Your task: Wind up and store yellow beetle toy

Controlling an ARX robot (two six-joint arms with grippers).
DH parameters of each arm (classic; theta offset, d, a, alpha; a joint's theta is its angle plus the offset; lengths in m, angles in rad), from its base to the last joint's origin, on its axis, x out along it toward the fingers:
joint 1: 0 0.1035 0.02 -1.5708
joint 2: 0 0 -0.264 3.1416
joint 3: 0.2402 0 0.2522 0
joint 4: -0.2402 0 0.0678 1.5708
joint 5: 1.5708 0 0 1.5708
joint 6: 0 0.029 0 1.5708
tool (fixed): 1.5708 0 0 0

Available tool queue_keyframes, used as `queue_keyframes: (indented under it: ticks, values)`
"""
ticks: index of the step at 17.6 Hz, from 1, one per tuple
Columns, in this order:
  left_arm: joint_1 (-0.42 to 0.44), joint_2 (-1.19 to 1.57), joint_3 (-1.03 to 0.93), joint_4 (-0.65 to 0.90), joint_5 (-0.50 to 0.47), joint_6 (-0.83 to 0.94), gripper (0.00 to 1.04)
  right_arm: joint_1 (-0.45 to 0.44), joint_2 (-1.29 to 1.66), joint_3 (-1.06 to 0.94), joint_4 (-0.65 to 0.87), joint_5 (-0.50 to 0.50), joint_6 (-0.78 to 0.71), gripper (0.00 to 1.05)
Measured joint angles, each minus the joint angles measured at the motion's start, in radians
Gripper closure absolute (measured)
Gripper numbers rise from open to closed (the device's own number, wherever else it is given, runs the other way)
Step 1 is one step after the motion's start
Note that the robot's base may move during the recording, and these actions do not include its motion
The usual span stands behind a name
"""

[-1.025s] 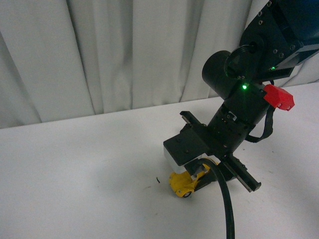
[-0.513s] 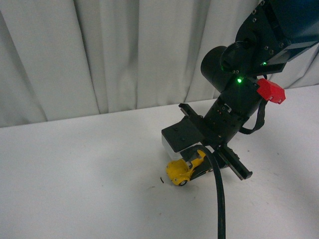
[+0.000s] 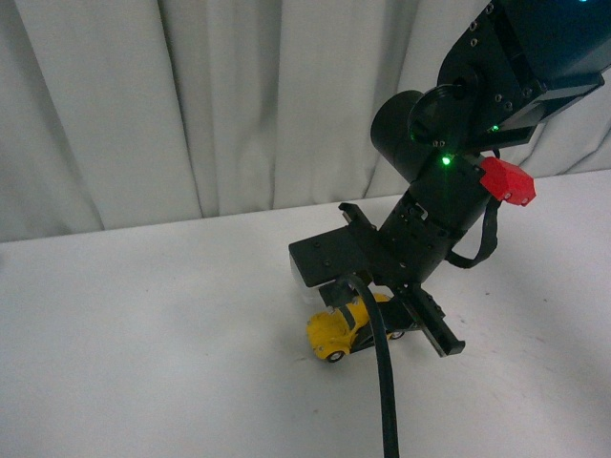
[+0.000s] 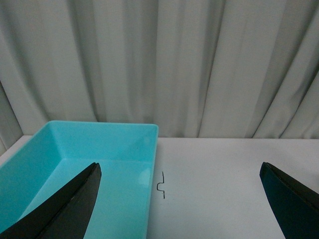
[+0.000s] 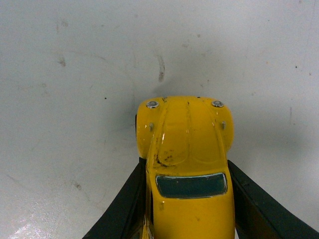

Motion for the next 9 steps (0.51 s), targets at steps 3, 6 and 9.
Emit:
queue_keyframes:
  ticks: [3,6,9]
  values:
    - [0.0,0.0,0.0,0.0,0.0,0.0,0.07,-0.001,-0.005,-0.019,0.031,0.008,0.032,0.64]
    - [0.0,0.0,0.0,0.0,0.0,0.0,0.07,-0.002,-0.021,-0.051,0.063,0.006,0.04,0.64]
    - [0.0,0.0,0.0,0.0,0.0,0.0,0.07,-0.01,-0.026,-0.066,0.076,-0.006,0.04,0.64]
